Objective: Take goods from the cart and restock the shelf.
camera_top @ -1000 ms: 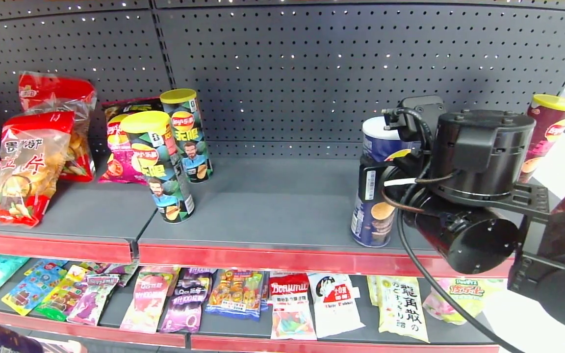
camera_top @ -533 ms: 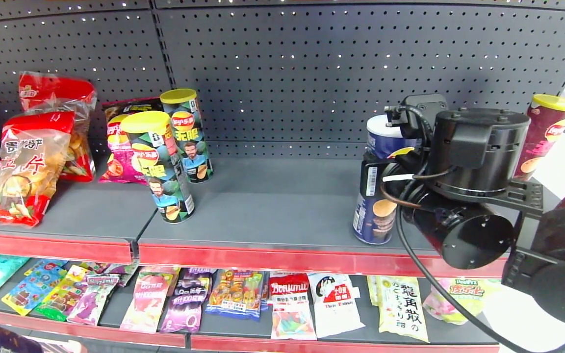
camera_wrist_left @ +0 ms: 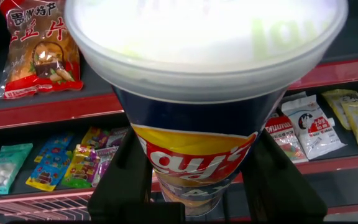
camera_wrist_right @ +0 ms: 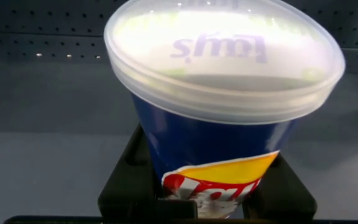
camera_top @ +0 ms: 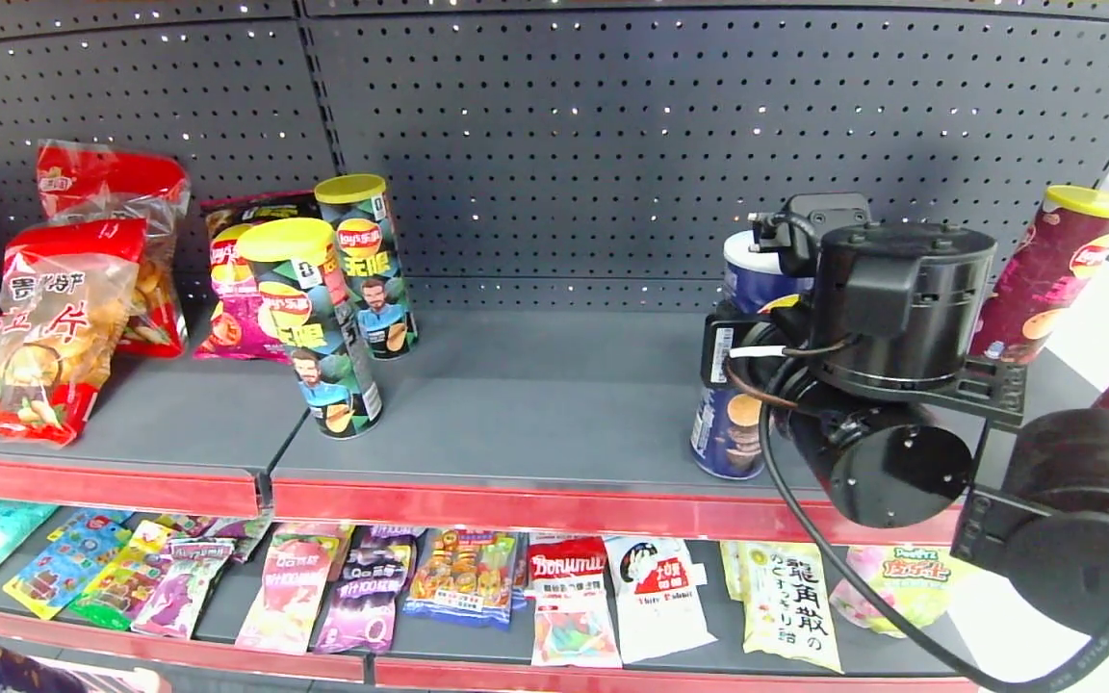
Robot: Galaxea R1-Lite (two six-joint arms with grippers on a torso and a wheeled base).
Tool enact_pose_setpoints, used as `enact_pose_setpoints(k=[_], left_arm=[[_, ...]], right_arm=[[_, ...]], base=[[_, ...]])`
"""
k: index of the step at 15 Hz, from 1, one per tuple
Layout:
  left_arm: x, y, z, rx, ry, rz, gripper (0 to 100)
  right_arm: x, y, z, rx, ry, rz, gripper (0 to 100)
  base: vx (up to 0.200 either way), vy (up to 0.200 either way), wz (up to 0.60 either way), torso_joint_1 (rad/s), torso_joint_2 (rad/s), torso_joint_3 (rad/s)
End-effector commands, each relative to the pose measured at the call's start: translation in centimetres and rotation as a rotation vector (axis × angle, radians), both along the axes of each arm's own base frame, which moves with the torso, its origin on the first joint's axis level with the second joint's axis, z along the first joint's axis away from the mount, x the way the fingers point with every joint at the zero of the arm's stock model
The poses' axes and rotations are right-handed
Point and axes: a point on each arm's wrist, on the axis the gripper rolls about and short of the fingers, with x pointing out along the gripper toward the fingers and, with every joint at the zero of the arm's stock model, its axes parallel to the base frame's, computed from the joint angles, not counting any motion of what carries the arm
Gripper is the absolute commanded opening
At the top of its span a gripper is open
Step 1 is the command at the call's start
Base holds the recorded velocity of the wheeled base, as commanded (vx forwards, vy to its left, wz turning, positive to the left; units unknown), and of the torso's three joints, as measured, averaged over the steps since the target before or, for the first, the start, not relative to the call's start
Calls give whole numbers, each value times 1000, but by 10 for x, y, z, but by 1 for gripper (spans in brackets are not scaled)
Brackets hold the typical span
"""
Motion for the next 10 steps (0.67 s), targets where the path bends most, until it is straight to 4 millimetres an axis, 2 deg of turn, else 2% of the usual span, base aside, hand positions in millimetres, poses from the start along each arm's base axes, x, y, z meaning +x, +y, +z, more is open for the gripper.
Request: enact_pose_setpoints(k=[1,4,7,10], left_arm=[[0,0,-1,1,0,-1,0],[0,0,-1,0,2,0,0],[0,0,-1,0,3,0,0],[0,0,-1,0,3,0,0]], right_arm=[[0,1,-4,-17,12,-7,0],[-2,0,0,-33,-1,-42,0],[-5,7,0,-38,-8,-69,0],[0,16,3,-22,-26,-109,0]], base=[[0,0,0,0,0,0],[0,0,0,0,0,0],[0,0,0,0,0,0],[0,0,0,0,0,0]])
